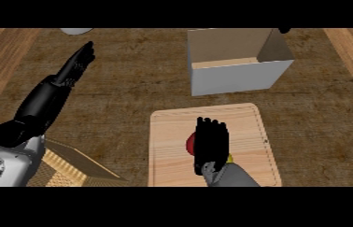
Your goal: Pick the tomato from the cutting board and place it in the cardboard box
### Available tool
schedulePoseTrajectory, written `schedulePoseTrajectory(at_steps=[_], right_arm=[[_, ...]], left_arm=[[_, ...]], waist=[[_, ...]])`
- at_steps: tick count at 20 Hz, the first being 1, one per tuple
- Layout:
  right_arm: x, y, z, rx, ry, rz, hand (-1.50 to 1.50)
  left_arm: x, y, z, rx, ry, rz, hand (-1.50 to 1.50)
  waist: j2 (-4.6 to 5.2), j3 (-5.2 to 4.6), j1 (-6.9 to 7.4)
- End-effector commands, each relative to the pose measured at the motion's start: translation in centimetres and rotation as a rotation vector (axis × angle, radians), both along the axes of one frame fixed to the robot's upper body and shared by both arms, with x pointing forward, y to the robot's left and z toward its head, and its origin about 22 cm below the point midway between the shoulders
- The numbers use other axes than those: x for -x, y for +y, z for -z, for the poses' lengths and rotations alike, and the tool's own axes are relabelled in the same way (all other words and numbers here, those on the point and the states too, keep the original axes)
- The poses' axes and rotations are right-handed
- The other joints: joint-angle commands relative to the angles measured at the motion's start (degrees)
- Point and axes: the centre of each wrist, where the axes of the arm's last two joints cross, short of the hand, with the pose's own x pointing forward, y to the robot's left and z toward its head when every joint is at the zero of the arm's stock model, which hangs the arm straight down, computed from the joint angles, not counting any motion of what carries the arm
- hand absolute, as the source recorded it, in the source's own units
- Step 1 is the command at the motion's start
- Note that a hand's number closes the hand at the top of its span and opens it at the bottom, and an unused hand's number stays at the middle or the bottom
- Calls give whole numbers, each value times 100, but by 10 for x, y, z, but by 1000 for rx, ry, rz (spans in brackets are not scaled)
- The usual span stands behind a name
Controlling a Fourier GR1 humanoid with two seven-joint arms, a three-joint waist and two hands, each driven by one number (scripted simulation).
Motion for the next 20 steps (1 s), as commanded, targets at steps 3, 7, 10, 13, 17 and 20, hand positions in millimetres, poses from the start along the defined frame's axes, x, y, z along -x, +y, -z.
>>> schedulePoseTrajectory(at_steps=[3,7,10,13,17,20], right_arm=[[6,19,-2,60,-76,-36,150],[-10,19,-3,95,-155,-57,150],[-6,20,0,114,-178,-89,150],[4,31,-10,122,-290,-153,150],[48,59,-28,-138,-237,-853,150],[83,71,-43,-277,-254,-1243,150]], left_arm=[[-1,16,45,12,115,-55,0],[-1,9,36,4,120,-47,0],[-2,13,36,-1,111,-55,0],[0,6,44,2,106,-74,0],[0,-8,22,5,93,8,0],[-4,-16,14,15,77,26,0]], waist=[[98,-164,6],[95,-161,11],[91,-160,-2],[84,-162,-23],[161,-138,345],[202,-132,506]])
